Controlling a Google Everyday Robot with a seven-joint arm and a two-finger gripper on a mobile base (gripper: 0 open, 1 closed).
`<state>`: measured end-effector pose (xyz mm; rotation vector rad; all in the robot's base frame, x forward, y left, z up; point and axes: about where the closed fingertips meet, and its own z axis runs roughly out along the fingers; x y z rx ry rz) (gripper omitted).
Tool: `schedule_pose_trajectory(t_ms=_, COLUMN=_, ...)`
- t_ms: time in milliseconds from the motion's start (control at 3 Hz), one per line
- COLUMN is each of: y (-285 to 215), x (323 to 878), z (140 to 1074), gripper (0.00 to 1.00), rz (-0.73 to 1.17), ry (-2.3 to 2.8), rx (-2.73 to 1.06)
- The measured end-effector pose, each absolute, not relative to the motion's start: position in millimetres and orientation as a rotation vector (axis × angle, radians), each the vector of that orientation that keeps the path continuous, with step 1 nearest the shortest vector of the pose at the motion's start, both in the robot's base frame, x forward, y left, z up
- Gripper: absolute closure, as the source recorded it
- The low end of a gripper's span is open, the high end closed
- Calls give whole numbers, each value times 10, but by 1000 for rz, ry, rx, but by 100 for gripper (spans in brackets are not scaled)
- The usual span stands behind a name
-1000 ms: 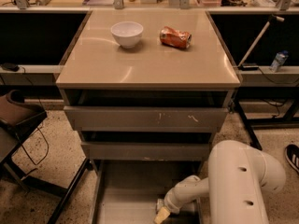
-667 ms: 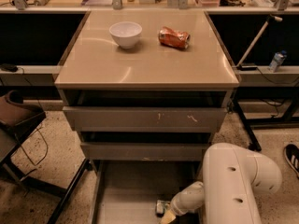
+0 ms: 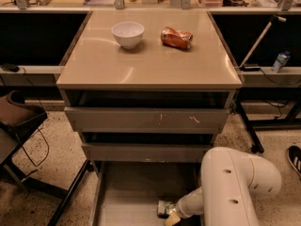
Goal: Pick 7up can from bottom drawer and place on counter
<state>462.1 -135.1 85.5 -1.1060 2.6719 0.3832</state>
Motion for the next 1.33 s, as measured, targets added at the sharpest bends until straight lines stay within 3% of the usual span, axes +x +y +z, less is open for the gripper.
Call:
schedule_pose_trajectory(t_ms=333, y=-1351, x=4620, z=855, gripper=19, rz=383, ry=2672, rx=-1106)
schedule_pose_trajectory(t_ms=1333, y=-1351, x=4621, z=1022, gripper=88, rz=383, ry=2672, rx=-1106)
